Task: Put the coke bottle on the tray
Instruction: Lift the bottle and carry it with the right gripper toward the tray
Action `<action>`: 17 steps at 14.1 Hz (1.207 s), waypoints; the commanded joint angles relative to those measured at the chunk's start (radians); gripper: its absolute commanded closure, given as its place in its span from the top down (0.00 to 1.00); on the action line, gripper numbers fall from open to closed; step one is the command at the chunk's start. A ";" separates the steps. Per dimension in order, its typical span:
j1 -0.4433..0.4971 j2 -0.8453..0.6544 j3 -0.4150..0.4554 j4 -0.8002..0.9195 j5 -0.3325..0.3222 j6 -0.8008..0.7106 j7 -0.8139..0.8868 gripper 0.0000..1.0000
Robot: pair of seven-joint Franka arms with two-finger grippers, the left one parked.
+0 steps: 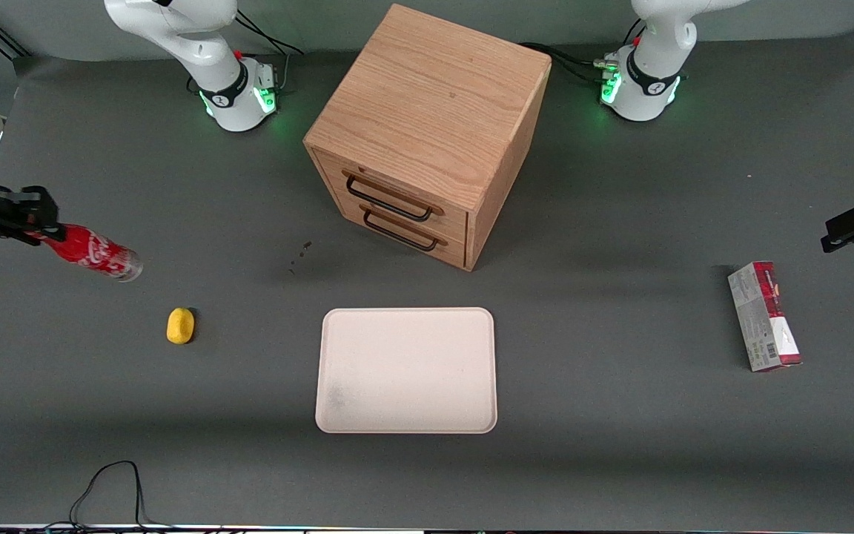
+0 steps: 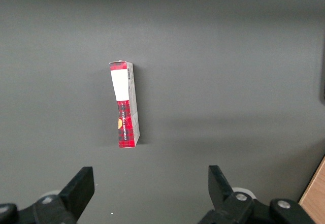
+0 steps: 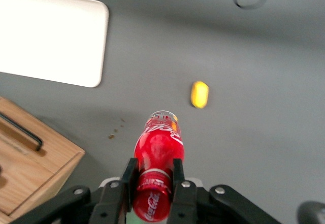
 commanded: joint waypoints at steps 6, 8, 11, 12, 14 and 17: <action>0.257 0.247 0.081 0.168 -0.174 0.151 0.141 0.00; 0.294 0.318 0.087 0.222 -0.174 0.182 0.201 0.00; 0.312 0.378 0.093 0.242 -0.172 0.252 0.210 0.00; 0.312 0.390 0.101 0.242 -0.172 0.262 0.210 0.00; 0.312 0.401 0.107 0.242 -0.172 0.278 0.210 0.00; 0.308 0.453 0.106 0.242 -0.172 0.327 0.210 0.00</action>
